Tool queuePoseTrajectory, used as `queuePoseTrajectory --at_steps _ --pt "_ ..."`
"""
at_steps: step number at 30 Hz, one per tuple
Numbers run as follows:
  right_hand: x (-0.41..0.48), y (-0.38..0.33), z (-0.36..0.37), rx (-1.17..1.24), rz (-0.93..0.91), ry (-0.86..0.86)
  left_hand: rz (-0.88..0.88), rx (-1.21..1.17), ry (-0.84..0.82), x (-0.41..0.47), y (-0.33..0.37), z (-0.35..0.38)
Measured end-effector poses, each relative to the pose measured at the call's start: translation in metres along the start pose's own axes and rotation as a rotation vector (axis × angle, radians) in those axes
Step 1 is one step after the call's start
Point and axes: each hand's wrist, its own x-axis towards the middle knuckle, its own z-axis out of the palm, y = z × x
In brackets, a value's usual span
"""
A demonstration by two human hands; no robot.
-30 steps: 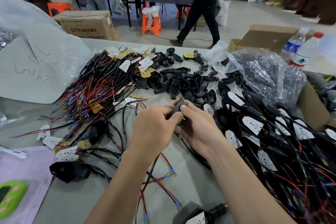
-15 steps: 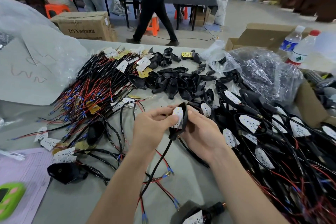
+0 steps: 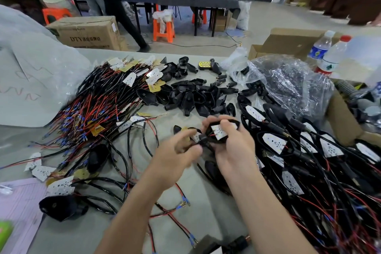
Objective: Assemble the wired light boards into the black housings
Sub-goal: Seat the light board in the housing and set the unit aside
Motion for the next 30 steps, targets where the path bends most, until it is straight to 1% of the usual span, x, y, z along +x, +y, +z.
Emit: queuePoseTrajectory --at_steps 2,4,6,8,10,11,12,13,14,16,17,18,19,21,22,23,24,26,27,28,29,30 --pt "0.002 -0.015 -0.004 0.074 -0.077 0.019 -0.102 0.040 -0.078 -0.008 -0.014 -0.016" --pt "0.002 -0.030 -0.014 0.003 -0.108 0.032 -0.146 0.084 -0.068 -0.015 -0.019 -0.044" --pt "-0.002 -0.037 -0.027 -0.225 -0.149 0.040 -0.141 0.187 0.003 -0.021 -0.017 -0.080" --pt "-0.009 -0.034 -0.041 -0.513 -0.166 0.022 -0.124 0.391 0.143 -0.022 -0.007 -0.112" --pt "-0.018 -0.027 -0.050 -0.879 -0.148 -0.017 -0.061 0.592 0.253 -0.017 0.002 -0.130" --pt "-0.021 -0.023 -0.051 -1.052 -0.155 -0.032 -0.013 0.636 0.251 -0.013 0.007 -0.132" --pt "-0.023 -0.019 -0.047 -1.162 -0.180 -0.054 0.017 0.648 0.199 -0.008 0.014 -0.128" --pt "-0.026 -0.015 -0.040 -1.196 -0.213 -0.103 0.024 0.633 0.112 -0.003 0.021 -0.123" --pt "-0.030 -0.010 -0.030 -1.169 -0.228 -0.193 0.015 0.632 0.014 0.000 0.029 -0.116" --pt "-0.034 0.006 -0.004 -1.094 -0.172 -0.409 0.062 0.615 -0.145 0.009 0.042 -0.100" --pt "-0.035 0.013 0.008 -1.086 -0.138 -0.471 0.122 0.573 -0.162 0.013 0.046 -0.092" --pt "-0.033 0.020 0.019 -1.048 -0.109 -0.493 0.189 0.536 -0.098 0.017 0.049 -0.083" --pt "-0.030 0.024 0.027 -0.983 -0.086 -0.470 0.273 0.548 0.051 0.022 0.046 -0.076" --pt "-0.020 0.027 0.036 -0.812 -0.020 -0.323 0.417 0.667 0.562 0.026 0.038 -0.060" --pt "-0.015 0.027 0.037 -0.724 0.022 -0.247 0.415 0.681 0.789 0.025 0.033 -0.052" --pt "-0.011 0.026 0.038 -0.632 0.061 -0.201 0.351 0.623 0.878 0.025 0.028 -0.046" --pt "-0.006 0.026 0.039 -0.558 0.100 -0.188 0.230 0.478 0.808 0.028 0.025 -0.040" --pt "-0.004 0.026 0.041 -0.548 0.179 -0.261 -0.043 0.005 0.457 0.042 0.019 -0.033" --pt "-0.005 0.026 0.041 -0.573 0.241 -0.325 -0.136 -0.228 0.317 0.049 0.018 -0.029" --pt "-0.007 0.025 0.041 -0.617 0.307 -0.382 -0.181 -0.391 0.241 0.056 0.017 -0.028" --pt "-0.007 0.024 0.039 -0.690 0.343 -0.414 -0.194 -0.469 0.215 0.062 0.015 -0.026" --pt "-0.003 0.022 0.035 -0.829 0.300 -0.416 -0.187 -0.499 0.215 0.068 0.011 -0.026"
